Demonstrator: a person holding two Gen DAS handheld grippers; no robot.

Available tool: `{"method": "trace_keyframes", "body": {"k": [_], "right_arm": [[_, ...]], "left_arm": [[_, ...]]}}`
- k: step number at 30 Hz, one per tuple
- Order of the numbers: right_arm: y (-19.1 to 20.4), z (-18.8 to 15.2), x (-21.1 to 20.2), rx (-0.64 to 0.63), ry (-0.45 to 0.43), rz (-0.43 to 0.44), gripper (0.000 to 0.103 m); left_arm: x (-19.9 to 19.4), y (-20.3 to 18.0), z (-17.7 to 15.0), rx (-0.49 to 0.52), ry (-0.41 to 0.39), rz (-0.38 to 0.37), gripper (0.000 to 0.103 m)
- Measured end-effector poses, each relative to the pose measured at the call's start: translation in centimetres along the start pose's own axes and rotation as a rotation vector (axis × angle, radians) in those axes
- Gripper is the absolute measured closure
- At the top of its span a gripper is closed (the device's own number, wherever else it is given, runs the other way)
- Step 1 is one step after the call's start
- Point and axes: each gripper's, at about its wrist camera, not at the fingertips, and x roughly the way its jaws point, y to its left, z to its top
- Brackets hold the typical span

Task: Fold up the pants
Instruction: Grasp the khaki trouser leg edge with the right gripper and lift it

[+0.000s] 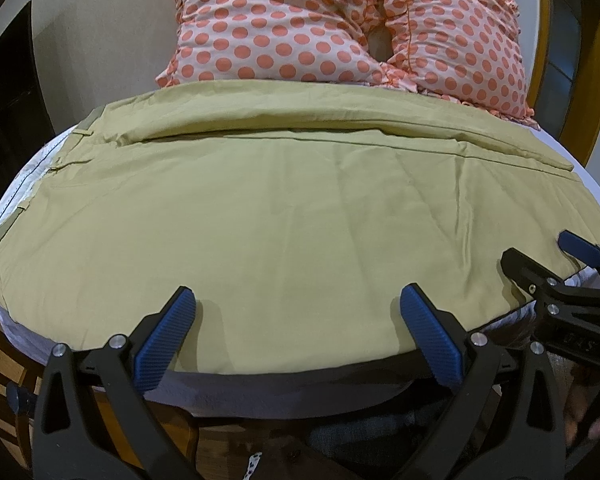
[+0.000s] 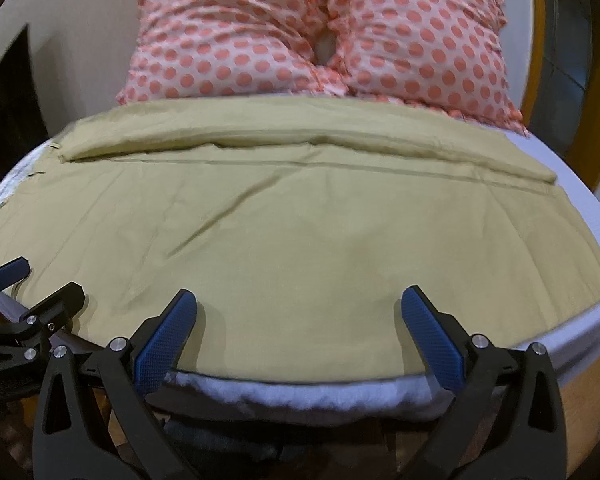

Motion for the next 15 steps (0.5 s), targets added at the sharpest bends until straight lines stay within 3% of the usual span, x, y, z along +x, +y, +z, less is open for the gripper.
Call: {"method": "trace_keyframes", "body": {"k": [3,6,8,10,11,13,15], "right_arm": [[-2.9,2.7,0.5,0.035,0.009,-0.004,0.001],[-7.9,7.8,-0.4,0.17,-0.072,-0.039,0.001],[-12.0,12.0,0.2,0.285,-0.107,-0.096,0.001],[-15.4,15.8,2.6,0.377,-0.07,-0.16,0.004],[-17.2,17.6,4.5,0.417,-0.034,-0.185,0.008],[-20.2,20.7,9.3,0.488,0.079,-0.274,0.035],[-23.2,22.7,14.2,0.567,0.183,-0.325,0.042]], "left_arm": [[-0.8,0.0,0.8,0.009,0.012,-0.014,0.002],[0.2,1.6,0.7,-0.012,-0.02,0.002,0.002],[0.2,2.4,1.7,-0.037,-0.045,-0.01,0.002],[0.3,3.1,2.5,-0.061,-0.063,-0.03,0.002],[0.5,3.3,3.0,-0.072,-0.072,-0.043,0.002],[0.8,3.5,3.6,-0.08,-0.078,-0.052,0.002],[1.0,3.6,3.8,-0.08,-0.084,-0.054,0.002]]}}
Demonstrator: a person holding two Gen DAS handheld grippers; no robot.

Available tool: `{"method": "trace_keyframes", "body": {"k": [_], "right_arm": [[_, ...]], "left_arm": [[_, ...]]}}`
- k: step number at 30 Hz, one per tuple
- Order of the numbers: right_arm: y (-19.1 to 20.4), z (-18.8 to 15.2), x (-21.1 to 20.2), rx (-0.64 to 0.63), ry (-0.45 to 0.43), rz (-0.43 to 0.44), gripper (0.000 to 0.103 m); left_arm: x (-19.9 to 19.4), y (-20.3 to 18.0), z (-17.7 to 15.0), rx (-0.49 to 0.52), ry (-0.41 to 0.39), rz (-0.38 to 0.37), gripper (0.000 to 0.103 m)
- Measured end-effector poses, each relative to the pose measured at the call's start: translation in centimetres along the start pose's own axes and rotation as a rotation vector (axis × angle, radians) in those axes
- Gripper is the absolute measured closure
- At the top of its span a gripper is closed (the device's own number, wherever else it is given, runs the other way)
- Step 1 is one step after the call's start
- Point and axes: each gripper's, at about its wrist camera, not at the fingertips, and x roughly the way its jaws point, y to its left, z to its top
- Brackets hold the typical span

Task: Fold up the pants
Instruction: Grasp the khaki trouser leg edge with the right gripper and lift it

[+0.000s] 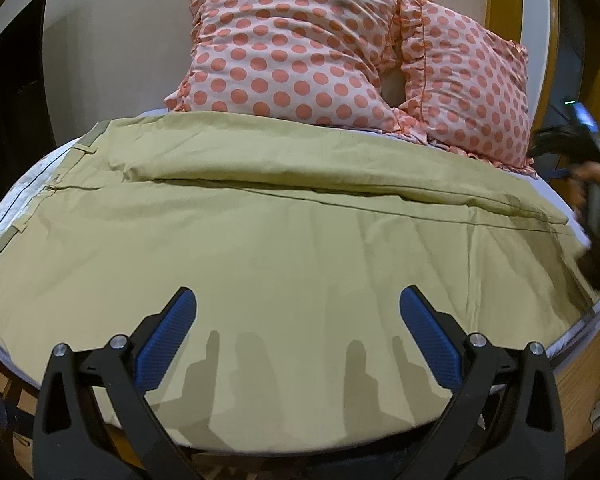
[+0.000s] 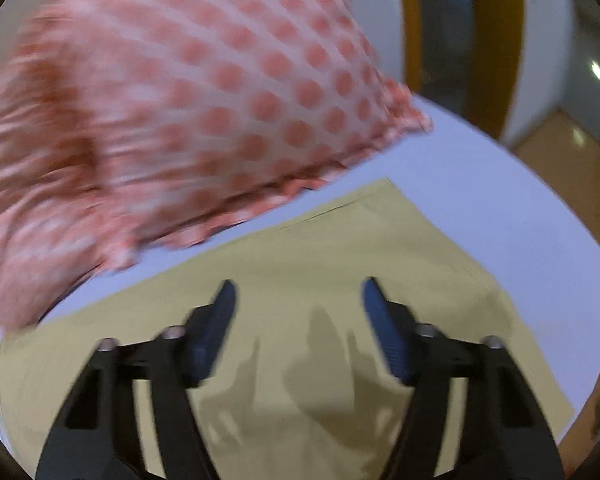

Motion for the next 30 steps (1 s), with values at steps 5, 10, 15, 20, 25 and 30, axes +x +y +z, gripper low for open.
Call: {"method": "trace_keyframes", "body": {"k": [5,10,15,20,25,30], "right_arm": [[-1.0,4.5,6.5,0.206,0.096,-0.086,0.044],[0.3,4.7,9.7,0.159,0.081,-0.233,0.049],[-1.5,2.1,8.3,0.109,-0.05,-0.181,0.084],[-6.2,0.7,6.9,0.23,-0.072,0.027,0.099],[-9.0,-1.5,1.6,0.33,-0.177,0.313,0.099],[-15.0,-8.8,-6.0,0.346,-0.234,0.54,0.1]], "left_arm": [[0.6,0.0,0.3,0.001,-0.002,-0.001,0.002],[1.4,0.2,0.5,0.017,0.002,0.009,0.002],[1.5,1.0,0.5,0.001,-0.01,0.013,0.002],[1.2,1.5,0.4,-0.034,-0.021,0.004,0.002],[-0.7,2.3,0.4,-0.069,-0.068,0.018,0.002],[-2.4,4.4,1.0,-0.113,-0.119,0.03,0.002]]}}
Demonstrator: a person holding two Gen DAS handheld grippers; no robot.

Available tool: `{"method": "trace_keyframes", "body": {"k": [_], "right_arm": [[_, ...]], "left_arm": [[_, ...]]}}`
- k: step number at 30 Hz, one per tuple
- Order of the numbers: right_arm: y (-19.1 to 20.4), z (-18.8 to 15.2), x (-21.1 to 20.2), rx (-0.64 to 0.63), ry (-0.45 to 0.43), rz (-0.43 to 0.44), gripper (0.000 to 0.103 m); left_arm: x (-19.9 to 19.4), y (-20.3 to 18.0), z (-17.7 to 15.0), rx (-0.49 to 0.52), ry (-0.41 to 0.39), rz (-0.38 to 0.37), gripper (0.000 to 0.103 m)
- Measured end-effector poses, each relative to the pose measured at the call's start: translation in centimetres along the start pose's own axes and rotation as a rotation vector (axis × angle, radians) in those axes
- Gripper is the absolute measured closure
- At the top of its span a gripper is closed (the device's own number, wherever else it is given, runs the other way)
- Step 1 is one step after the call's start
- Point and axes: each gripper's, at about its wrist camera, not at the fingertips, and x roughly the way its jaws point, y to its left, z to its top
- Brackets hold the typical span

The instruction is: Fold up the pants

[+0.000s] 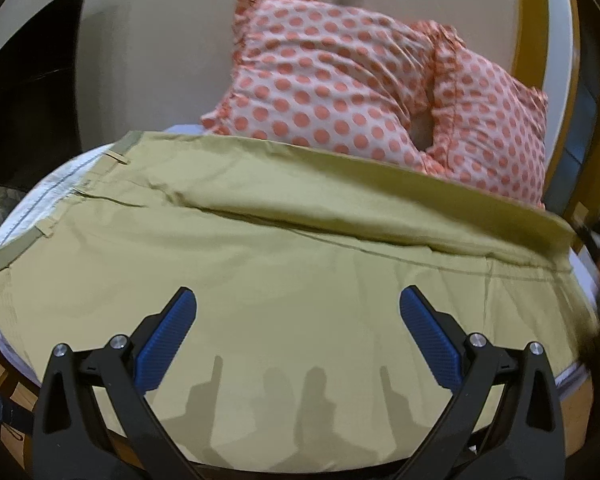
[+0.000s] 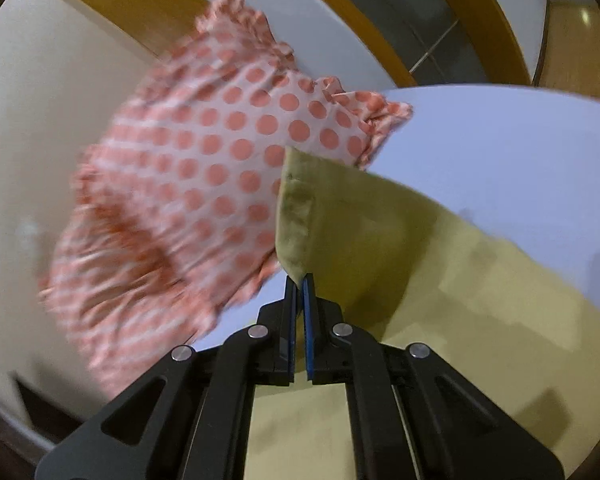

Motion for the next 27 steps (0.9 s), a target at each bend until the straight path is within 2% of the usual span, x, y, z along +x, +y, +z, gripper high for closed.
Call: {"method": "trace_keyframes", "body": {"k": [3,6,8,10,12,14,16,21,24,27], "right_arm": [[-2.8,-3.7,-4.6,0.062,0.057,0.004,0.1],[-5.2,-5.4,-4.7,0.135,0.169,-0.024,0.098],[-5.4,-6.0,-5.1,0.137,0.182,-0.036,0.09],[-5.2,-6.4,-5.1,0.124,0.182,-0.05,0.076],[-5.6,-6.4,-4.4,0.133,0.189,-0.055,0.074],[-6.0,-6.2,-3.1,0.152,0.193,-0.055,0.075],[-6.4,-6.0,-2.3,0.145,0.176,-0.042,0.1],[-6.4,-5.8,-4.2,0.134,0.092,0.056,0.1],[-6.3,-5.8,-5.6,0.141,0.067,0.091,0.1],[-6.1,-5.9,-6.4,0.131,0.046,0.112,0.1]], "left_arm": [[-0.4,0.8,1.1,-0.008,-0.021,-0.02,0.002],[0.1,1.2,2.9,0.004,-0.027,-0.08,0.002],[0.9,1.8,4.2,-0.013,-0.013,-0.101,0.002],[1.6,2.6,5.1,-0.05,0.0,-0.118,0.002],[2.6,4.0,6.1,-0.118,0.017,-0.154,0.002],[3.9,5.3,7.1,-0.195,0.038,-0.183,0.002],[5.9,6.7,8.5,-0.278,0.074,-0.204,0.002],[11.9,9.1,11.8,-0.402,0.184,-0.182,0.003],[15.3,9.2,13.7,-0.39,0.225,-0.124,0.006],[19.2,9.5,15.2,-0.38,0.287,-0.053,0.016]]}}
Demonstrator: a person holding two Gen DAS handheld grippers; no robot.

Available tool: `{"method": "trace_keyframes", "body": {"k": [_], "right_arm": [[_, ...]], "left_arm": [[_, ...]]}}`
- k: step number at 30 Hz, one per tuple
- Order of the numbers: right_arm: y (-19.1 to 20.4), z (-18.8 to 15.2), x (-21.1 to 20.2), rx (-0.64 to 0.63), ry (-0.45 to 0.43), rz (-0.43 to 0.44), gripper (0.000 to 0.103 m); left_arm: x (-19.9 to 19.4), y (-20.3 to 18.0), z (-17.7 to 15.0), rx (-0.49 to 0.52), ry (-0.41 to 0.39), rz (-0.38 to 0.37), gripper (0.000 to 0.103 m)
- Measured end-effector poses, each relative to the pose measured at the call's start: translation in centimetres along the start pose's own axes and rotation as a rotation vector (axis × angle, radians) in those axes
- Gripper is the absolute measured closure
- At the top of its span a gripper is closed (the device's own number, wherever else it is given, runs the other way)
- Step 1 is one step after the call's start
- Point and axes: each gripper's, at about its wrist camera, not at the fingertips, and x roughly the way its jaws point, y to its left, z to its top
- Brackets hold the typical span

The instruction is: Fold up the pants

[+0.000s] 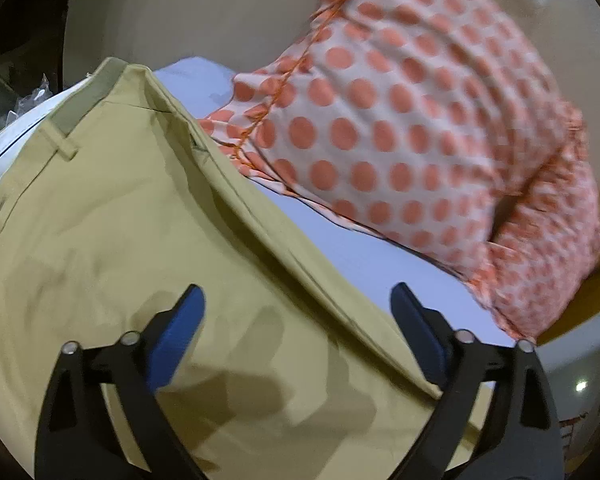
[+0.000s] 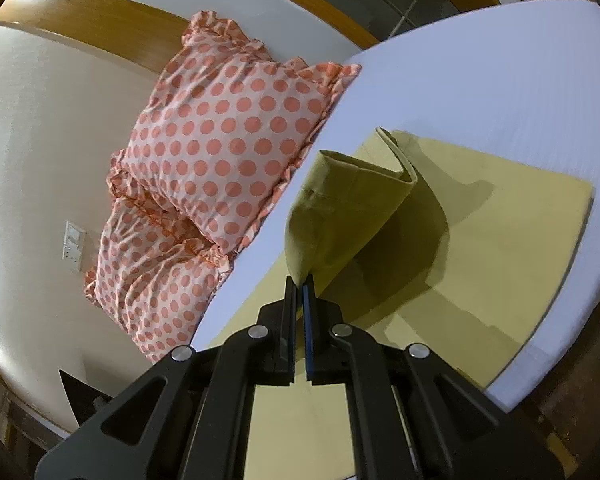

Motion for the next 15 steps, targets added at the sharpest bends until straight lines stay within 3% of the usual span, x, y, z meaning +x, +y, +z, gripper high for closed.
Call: {"method": "trace_keyframes", "body": {"k": [1,4,7,10,12,15], "right_arm": [[0.2,0.0,0.0,0.0,-0.003,0.002,0.1],[0.2,0.2,0.2,0.011,-0.011,0.016,0.1],[0.9,0.7,0.0,-0.004,-0.036,0.03,0.1],[1.6,1.5,-2.1,-0.026,-0.091,0.049,0.1],[1.7,1.8,-3.7,-0.037,-0.119,0.047,0.1],[1.2,1.4,-6.0,-0.045,-0.154,0.012,0.1]], "left_arm": [[1.0,0.2,0.6,-0.013,0.018,0.02,0.028],[3.3,1.5,1.7,-0.049,0.063,0.017,0.097],[1.3,2.2,0.6,-0.055,0.018,-0.008,0.099],[-5.6,1.7,-2.9,0.042,-0.104,-0.033,0.099],[-11.5,2.6,-7.1,0.08,-0.178,-0.067,0.099],[-16.7,4.6,-13.7,0.094,-0.199,-0.054,0.097]]}}
